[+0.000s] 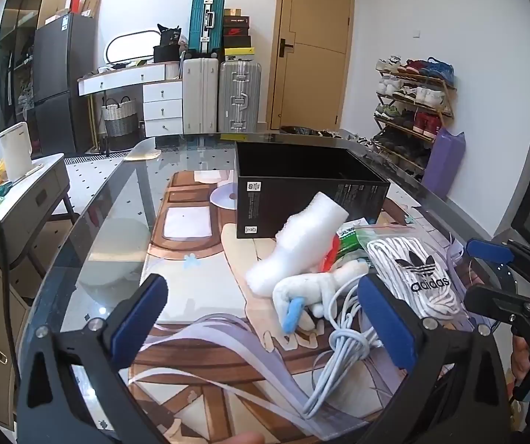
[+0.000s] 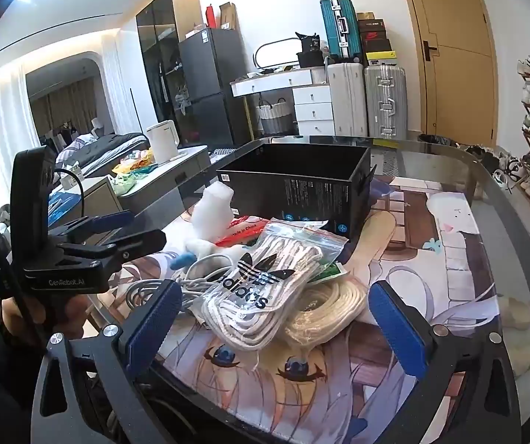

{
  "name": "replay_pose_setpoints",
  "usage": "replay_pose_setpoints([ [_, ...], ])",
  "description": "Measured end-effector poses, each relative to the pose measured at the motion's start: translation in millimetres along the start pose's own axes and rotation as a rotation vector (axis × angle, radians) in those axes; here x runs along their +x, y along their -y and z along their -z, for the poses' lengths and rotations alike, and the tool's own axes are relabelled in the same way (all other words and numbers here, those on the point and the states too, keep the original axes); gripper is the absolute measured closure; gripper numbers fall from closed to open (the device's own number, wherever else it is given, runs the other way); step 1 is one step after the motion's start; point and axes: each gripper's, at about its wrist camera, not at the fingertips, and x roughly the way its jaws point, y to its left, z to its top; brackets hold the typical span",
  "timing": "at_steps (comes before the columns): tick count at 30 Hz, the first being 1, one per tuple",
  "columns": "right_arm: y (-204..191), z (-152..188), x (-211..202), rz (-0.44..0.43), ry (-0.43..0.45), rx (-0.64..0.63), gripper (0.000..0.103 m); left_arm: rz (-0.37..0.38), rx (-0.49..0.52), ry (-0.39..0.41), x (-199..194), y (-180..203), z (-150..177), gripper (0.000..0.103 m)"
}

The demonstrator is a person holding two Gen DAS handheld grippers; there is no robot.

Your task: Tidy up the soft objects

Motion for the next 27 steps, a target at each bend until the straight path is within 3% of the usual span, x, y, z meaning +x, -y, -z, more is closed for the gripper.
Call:
replay_pose_setpoints([
  [27,-5.1,2.7,-1.4,-0.009,0.01,-0.019,0.001,-0.066,0.0,-0.002,-8.3,-1.8,-1.4,0.0],
])
